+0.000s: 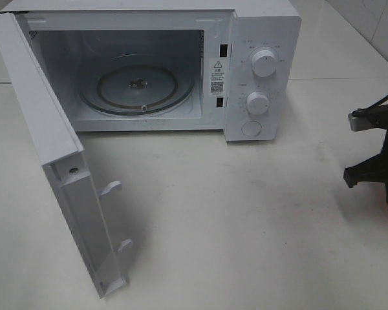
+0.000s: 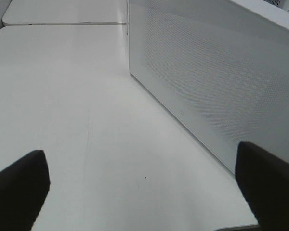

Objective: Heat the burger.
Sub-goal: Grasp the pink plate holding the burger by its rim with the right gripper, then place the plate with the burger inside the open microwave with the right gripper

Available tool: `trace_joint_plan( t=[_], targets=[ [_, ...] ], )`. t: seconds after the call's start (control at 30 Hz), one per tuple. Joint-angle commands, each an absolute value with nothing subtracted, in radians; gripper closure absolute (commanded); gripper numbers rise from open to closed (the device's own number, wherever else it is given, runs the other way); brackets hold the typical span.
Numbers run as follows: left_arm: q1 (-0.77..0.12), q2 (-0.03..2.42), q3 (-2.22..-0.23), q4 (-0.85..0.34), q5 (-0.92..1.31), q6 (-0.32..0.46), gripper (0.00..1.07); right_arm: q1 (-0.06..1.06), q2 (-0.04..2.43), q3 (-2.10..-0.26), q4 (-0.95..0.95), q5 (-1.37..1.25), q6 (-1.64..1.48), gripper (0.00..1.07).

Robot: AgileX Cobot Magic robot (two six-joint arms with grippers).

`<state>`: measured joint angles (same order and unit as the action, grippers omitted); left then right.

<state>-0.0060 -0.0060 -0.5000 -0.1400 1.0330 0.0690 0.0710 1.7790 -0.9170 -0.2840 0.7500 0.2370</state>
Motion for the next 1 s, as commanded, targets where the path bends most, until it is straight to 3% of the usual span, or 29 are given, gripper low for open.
trace_joint_plan(
  t=[0.03, 1.0],
  targets=[
    [-0.010, -0.027, -0.496, -0.144, 1.028, 0.064, 0.07, 0.113, 1.769, -0.908, -0.346, 0.782, 0.289, 1.07],
    [-0.010, -0.027, -0.496, -0.144, 1.028, 0.064, 0.07, 0.373, 1.646, -0.858, -0.572, 0.955, 0.460, 1.07]
  ],
)
